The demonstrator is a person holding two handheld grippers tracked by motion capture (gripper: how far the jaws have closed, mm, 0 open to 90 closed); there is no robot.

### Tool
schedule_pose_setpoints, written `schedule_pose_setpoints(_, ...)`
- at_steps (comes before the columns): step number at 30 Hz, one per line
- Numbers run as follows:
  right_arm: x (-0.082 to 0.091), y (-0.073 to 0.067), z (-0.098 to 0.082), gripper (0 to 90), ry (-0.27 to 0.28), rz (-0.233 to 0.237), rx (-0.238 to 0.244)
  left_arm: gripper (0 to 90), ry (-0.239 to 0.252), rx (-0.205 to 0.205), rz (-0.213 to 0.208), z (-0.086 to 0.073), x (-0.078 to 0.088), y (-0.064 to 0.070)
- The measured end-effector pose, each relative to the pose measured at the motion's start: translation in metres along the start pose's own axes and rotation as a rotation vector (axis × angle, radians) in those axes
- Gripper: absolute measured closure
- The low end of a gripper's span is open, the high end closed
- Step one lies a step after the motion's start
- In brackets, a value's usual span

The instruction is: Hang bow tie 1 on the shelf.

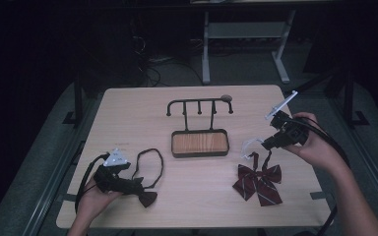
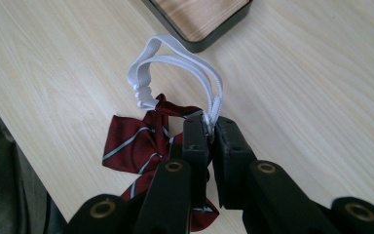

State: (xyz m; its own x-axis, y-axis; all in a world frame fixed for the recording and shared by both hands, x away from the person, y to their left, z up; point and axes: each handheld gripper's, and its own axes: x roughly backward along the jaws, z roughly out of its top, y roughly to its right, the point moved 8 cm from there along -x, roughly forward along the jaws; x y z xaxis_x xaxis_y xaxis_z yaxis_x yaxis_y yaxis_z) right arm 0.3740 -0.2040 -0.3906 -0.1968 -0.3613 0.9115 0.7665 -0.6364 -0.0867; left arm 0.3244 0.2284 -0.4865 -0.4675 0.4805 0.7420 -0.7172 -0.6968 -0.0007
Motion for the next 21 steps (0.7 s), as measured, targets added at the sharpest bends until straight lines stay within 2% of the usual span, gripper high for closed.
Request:
schedule_pose_setpoints(10,0.015,-0.007,0.015,84.2,0.003,-0.02,0.032,25.3,0.001,-0.002,-0.002,0.0,0.0,0.0)
schedule_pose_setpoints(21,0.024,-0.01,0.037,84.2,0.007,-0.039,0.066,25.2,0.0,-0.005,-0.001,0.0,0.001,0.0)
